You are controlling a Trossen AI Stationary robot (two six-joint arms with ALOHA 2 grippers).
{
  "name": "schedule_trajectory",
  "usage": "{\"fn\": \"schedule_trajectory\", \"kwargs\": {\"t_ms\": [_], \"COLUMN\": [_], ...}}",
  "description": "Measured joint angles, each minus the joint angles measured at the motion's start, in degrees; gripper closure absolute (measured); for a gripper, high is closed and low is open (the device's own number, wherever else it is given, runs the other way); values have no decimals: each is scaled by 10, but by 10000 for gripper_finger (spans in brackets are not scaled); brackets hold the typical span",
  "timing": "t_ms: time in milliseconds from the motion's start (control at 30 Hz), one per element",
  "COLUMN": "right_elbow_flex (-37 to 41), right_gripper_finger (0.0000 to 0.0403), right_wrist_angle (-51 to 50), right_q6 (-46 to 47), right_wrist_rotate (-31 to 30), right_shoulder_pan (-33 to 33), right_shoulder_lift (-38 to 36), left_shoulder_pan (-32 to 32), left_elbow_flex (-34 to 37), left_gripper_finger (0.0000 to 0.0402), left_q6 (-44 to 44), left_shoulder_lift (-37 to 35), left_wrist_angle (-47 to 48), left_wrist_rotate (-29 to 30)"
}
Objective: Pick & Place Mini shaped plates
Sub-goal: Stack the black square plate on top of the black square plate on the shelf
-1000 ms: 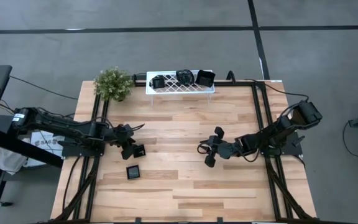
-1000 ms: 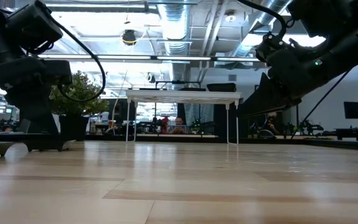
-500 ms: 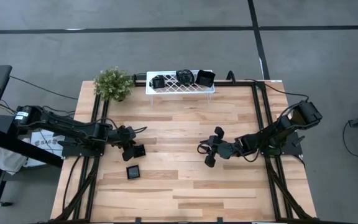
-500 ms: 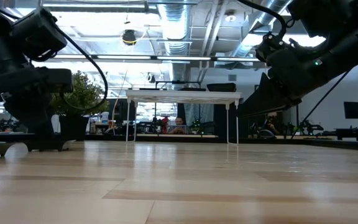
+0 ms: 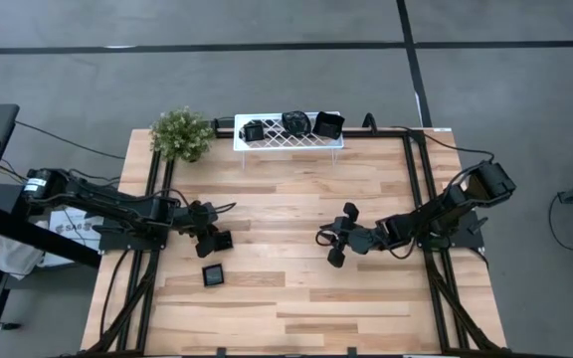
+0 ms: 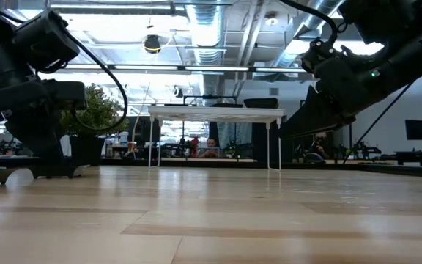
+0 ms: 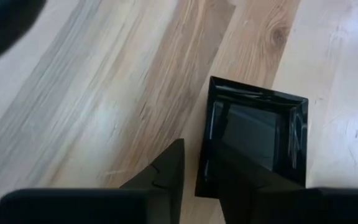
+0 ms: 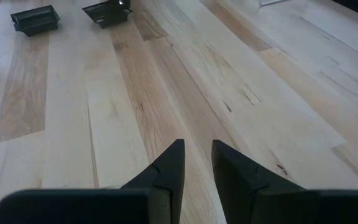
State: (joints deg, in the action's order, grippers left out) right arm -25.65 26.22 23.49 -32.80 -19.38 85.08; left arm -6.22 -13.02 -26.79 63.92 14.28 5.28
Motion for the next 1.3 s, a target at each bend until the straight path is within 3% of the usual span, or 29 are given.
{"fn": "schedule_trajectory", "kwargs": {"t_ms": [400,967,1300], "right_elbow_flex": [0,0,0], "right_gripper_finger": [327,327,327], "right_wrist_angle": [0,0,0], "right_q6": [0,0,0], "right_wrist_rotate": [0,0,0], "right_shoulder_pan": [0,0,0], "right_shoulder_lift": [0,0,0], "left_shoulder_pan": [0,0,0], "left_elbow_flex": [-1,-1,-1], "left_gripper_finger": [387,384,389], "left_q6": [25,30,52], "left_shoulder_lift": [0,-6,-52], "left_wrist_angle": [-8,-23,-29], "left_wrist_rotate": [-2,0,1]}}
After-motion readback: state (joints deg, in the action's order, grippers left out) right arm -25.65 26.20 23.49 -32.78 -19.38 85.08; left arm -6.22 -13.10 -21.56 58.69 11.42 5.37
